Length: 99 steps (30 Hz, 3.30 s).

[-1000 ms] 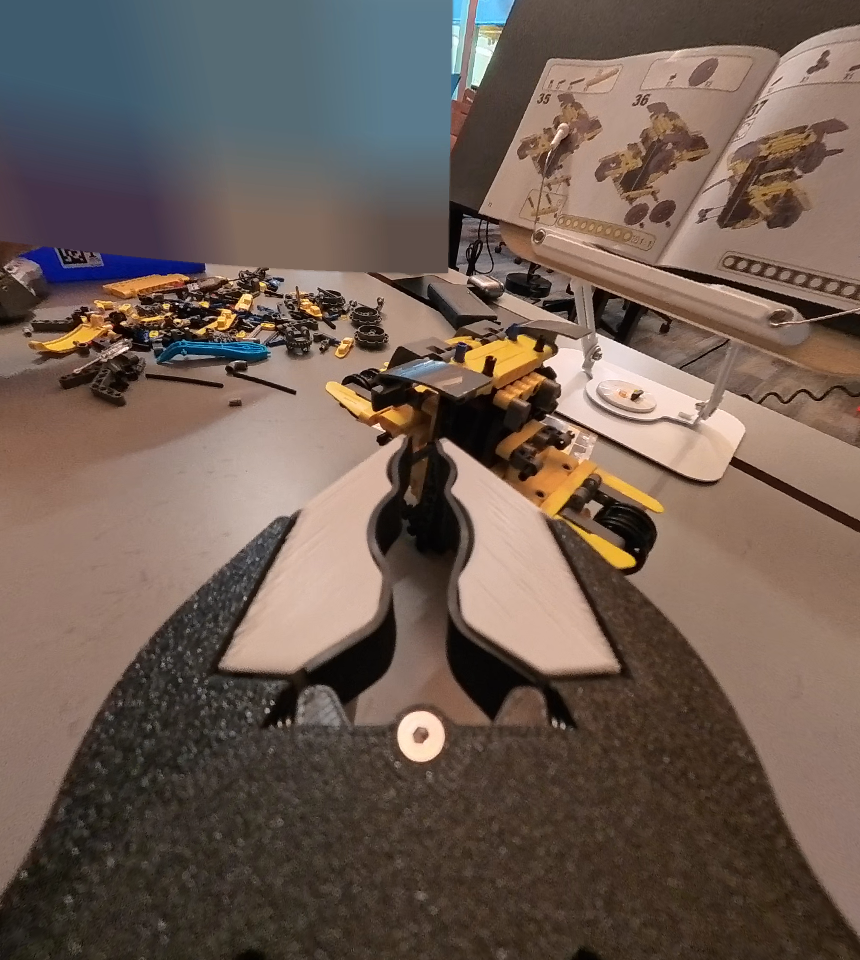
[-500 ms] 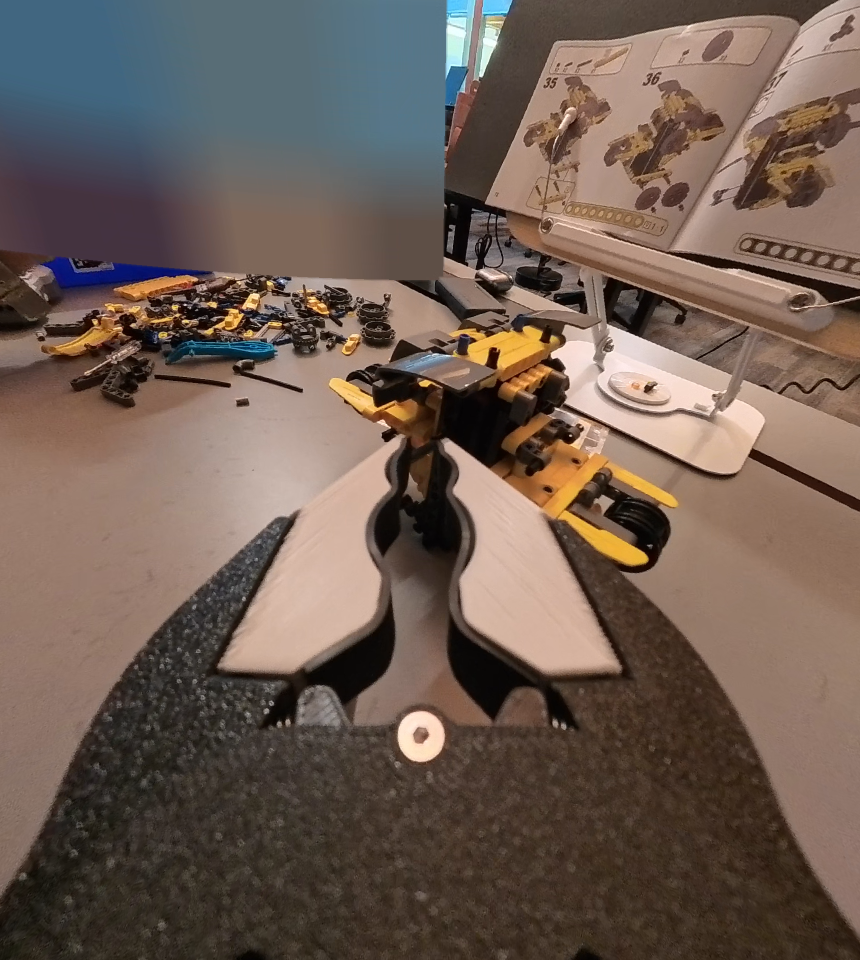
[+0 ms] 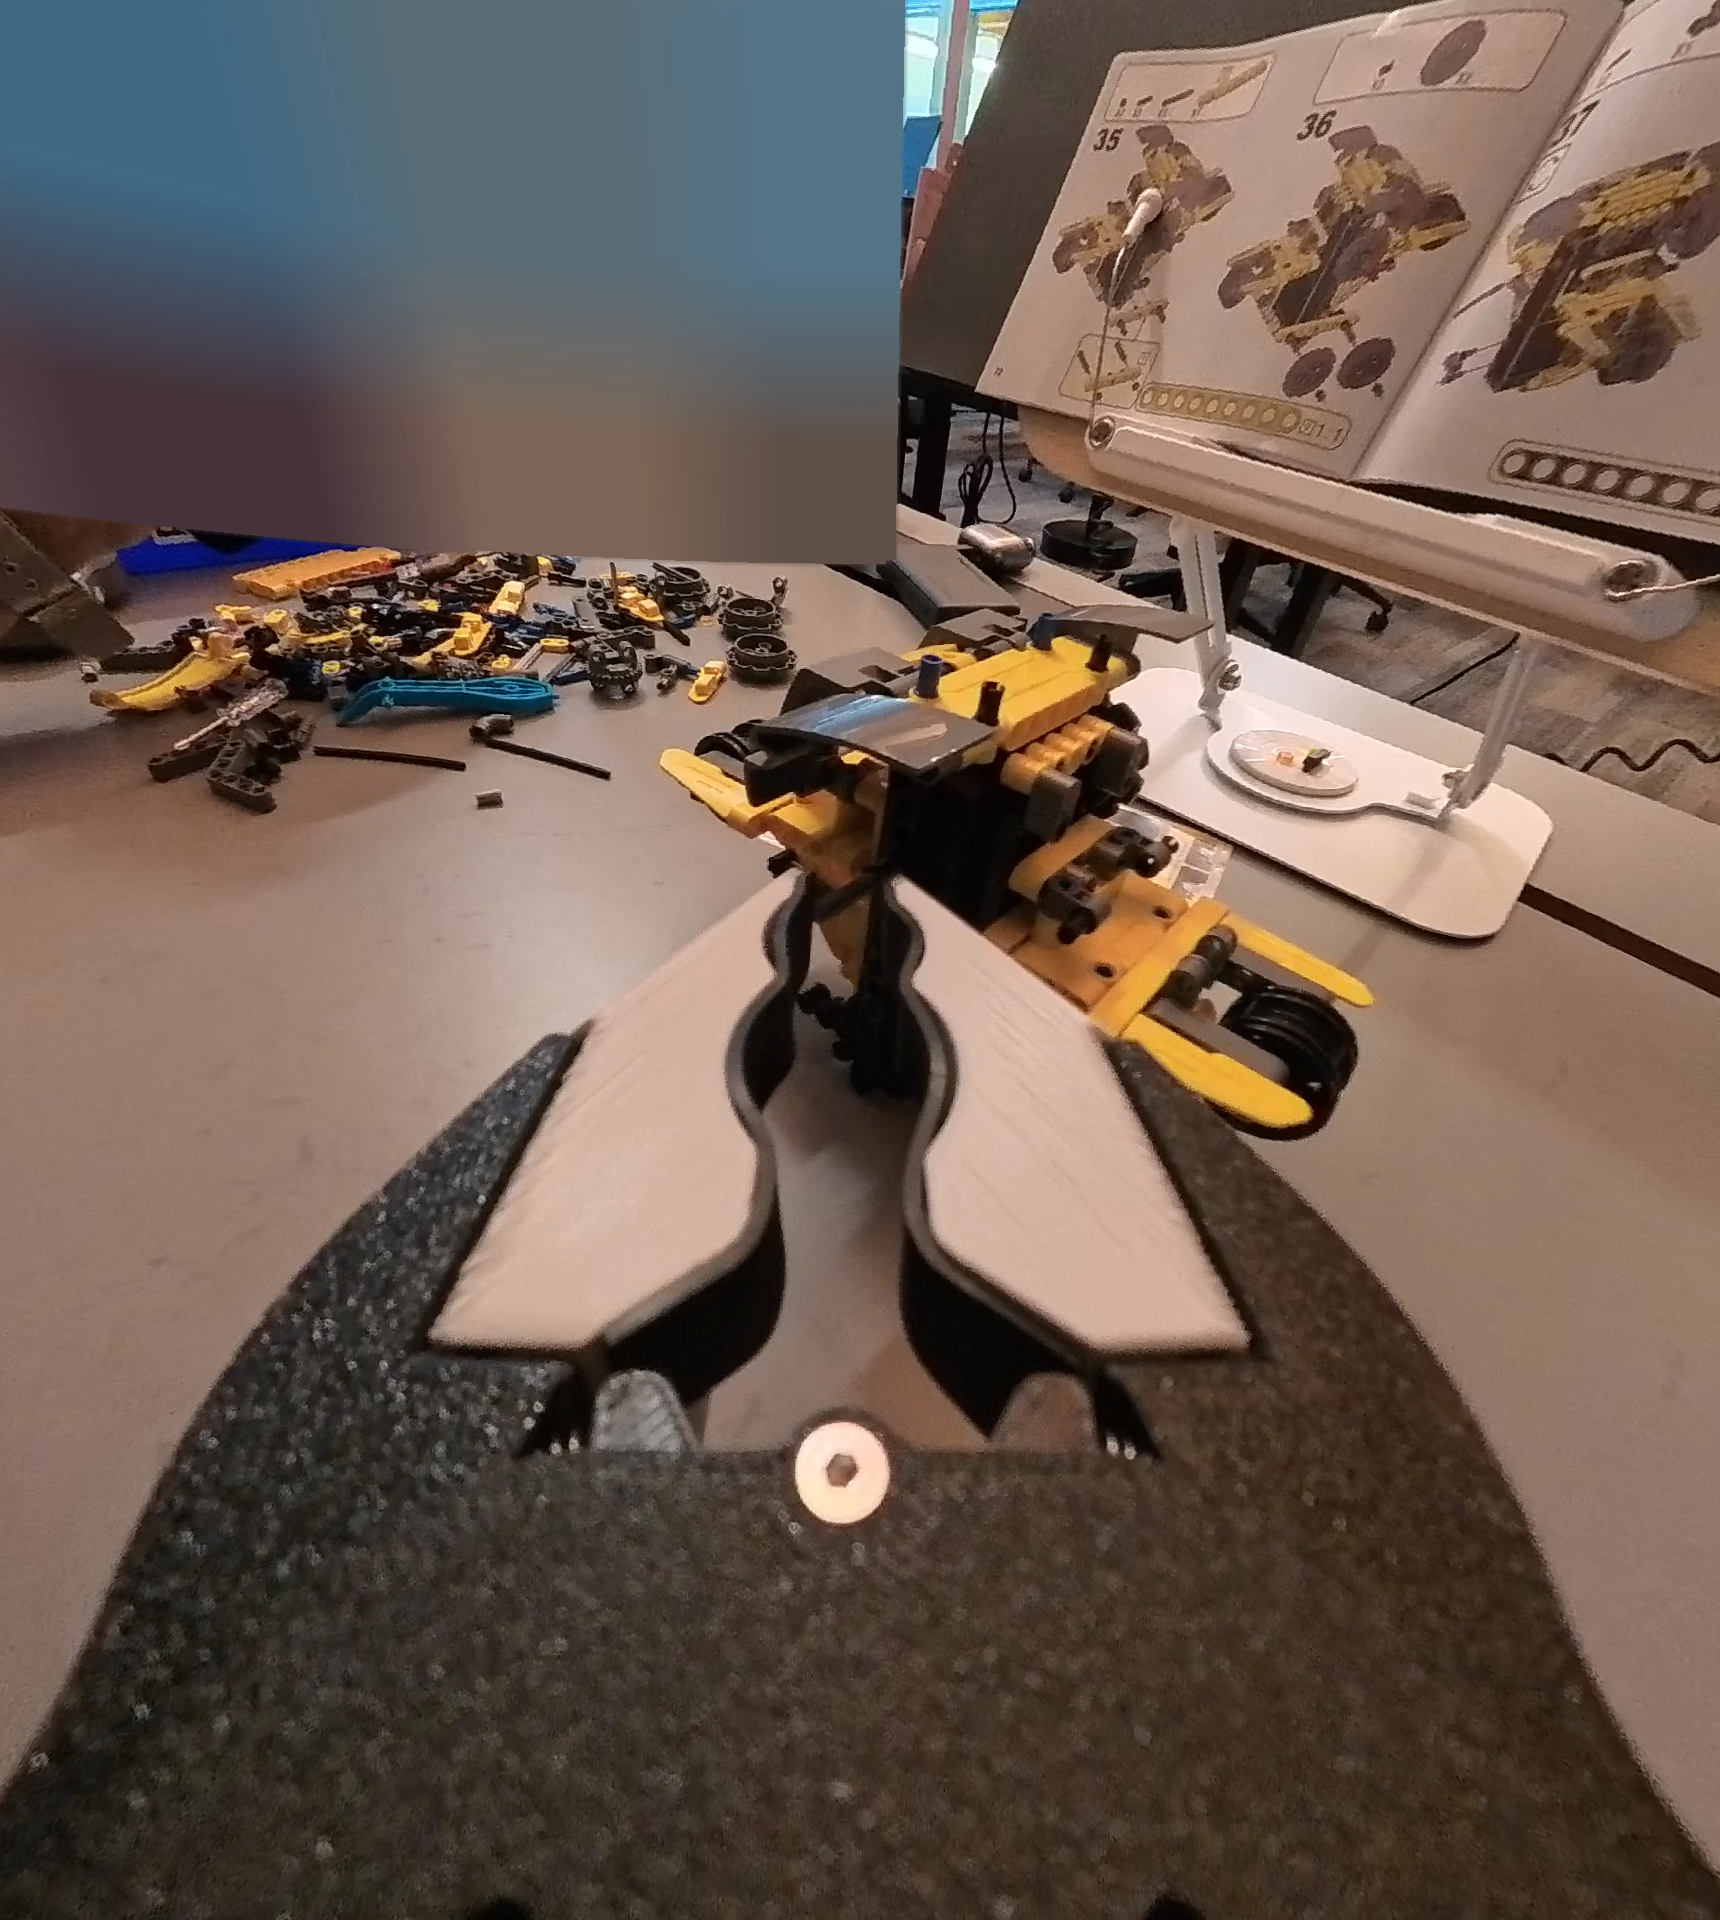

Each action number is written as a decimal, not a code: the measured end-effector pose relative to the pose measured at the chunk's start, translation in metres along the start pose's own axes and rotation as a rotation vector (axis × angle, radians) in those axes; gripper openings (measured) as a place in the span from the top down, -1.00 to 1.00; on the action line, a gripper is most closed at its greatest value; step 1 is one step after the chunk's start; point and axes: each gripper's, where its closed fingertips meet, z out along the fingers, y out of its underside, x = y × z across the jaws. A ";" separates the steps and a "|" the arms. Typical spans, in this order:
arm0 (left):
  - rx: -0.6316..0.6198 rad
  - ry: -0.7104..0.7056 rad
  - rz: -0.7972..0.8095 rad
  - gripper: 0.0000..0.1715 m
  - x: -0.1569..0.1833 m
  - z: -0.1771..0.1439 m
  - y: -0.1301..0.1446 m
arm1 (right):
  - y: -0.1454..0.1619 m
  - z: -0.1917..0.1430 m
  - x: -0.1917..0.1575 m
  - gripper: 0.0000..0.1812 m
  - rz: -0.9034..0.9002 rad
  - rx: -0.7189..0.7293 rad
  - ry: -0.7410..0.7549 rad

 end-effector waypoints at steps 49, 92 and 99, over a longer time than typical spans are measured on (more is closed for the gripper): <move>0.049 -0.125 -0.040 1.00 -0.029 -0.011 -0.009 | 0.006 0.004 -0.004 0.85 -0.017 -0.031 -0.010; -0.700 -0.142 -0.142 1.00 -0.120 0.052 0.089 | 0.006 0.002 0.002 0.84 0.060 -0.010 -0.023; -0.703 -0.140 -0.128 1.00 -0.119 0.051 0.090 | 0.007 0.003 0.002 0.84 0.059 -0.014 -0.024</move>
